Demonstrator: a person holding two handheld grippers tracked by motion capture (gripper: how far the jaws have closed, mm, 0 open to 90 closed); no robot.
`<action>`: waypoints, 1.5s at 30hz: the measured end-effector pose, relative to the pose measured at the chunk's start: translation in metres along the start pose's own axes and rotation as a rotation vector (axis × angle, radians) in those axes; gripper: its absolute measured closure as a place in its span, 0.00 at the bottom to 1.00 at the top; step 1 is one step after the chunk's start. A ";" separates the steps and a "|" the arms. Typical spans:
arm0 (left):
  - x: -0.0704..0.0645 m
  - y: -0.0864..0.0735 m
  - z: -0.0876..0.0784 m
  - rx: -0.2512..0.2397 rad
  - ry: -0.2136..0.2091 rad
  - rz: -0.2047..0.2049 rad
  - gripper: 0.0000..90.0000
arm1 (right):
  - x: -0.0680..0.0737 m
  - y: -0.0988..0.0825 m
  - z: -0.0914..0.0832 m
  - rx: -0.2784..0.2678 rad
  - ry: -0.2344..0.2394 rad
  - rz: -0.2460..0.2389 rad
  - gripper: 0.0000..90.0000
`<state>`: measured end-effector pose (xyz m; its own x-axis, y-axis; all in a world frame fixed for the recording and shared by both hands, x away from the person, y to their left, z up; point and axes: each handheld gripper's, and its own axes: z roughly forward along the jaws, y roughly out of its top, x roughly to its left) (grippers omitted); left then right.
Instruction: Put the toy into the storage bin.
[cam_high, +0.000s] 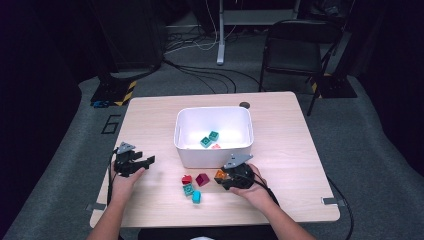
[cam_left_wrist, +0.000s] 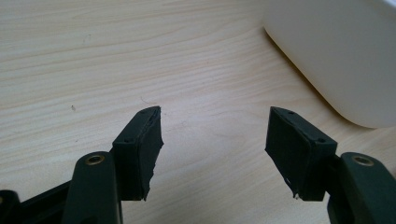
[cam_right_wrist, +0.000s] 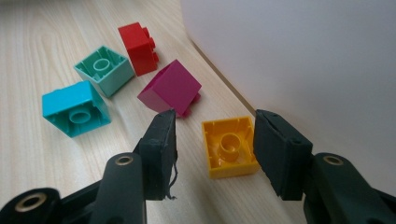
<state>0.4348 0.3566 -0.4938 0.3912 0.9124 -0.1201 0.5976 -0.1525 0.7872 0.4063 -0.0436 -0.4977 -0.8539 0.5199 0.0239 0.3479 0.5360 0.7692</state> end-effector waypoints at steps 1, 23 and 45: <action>0.000 0.000 0.000 0.000 0.000 0.001 0.40 | 0.000 0.000 0.001 0.001 0.000 -0.006 0.55; 0.000 0.000 0.001 0.004 0.001 0.004 0.40 | -0.005 -0.006 0.013 0.036 -0.034 -0.020 0.54; 0.000 0.000 0.002 0.004 0.000 0.000 0.40 | -0.004 -0.006 0.015 0.047 -0.032 -0.034 0.64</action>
<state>0.4355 0.3558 -0.4950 0.3912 0.9125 -0.1197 0.6000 -0.1542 0.7850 0.4136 -0.0385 -0.5122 -0.8529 0.5216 -0.0222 0.3376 0.5835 0.7386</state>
